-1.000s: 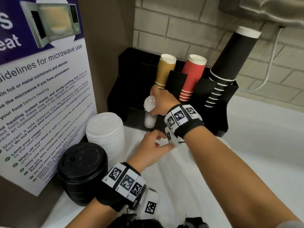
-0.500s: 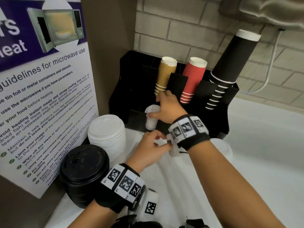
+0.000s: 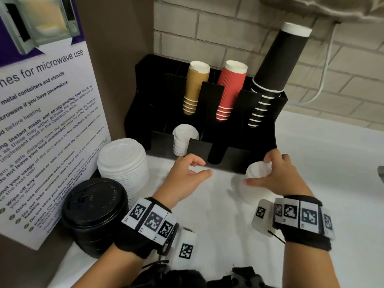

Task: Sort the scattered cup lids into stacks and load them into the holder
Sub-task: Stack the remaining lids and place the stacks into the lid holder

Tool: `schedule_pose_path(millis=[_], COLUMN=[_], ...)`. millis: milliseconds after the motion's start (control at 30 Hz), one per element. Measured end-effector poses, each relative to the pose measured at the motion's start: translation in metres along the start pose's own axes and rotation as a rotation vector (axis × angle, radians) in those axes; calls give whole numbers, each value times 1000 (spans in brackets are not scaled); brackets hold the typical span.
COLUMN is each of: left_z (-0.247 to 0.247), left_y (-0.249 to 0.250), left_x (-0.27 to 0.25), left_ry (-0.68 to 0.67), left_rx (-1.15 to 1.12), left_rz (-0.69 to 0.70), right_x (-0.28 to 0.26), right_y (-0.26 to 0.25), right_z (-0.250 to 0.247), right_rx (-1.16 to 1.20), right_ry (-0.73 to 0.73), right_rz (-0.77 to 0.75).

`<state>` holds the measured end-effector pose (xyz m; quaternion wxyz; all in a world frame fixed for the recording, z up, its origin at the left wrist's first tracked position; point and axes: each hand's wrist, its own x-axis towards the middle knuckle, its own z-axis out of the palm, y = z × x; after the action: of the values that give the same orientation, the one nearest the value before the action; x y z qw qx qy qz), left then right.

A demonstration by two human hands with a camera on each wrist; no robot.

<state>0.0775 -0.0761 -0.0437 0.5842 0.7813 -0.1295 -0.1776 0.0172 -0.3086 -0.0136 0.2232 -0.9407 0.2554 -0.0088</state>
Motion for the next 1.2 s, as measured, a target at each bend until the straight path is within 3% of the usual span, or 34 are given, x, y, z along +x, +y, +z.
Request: schedule_pose_path(millis=[400, 533, 633, 733, 1033, 1200], left_z=[-1, 4, 9, 10, 1, 0], left_y=[0, 2, 2, 2, 2, 2], left_x=[-1, -4, -6, -7, -8, -9], left_ry=[-21, -66, -168, -188, -75, -104], left_rx=[13, -50, -167, -267, -370, -403], left_rz=[23, 120, 213, 291, 377, 407], right_x=[4, -4, -18, -28, -27, -25], right_y=[3, -18, -50, -72, -74, -66], right_z=[7, -6, -7, 3, 4, -2], right_rx=[58, 314, 606, 725, 732, 781], right_ry=[82, 115, -56, -235, -344, -420], right_rz=[-48, -247, -377, -434, -488, -515])
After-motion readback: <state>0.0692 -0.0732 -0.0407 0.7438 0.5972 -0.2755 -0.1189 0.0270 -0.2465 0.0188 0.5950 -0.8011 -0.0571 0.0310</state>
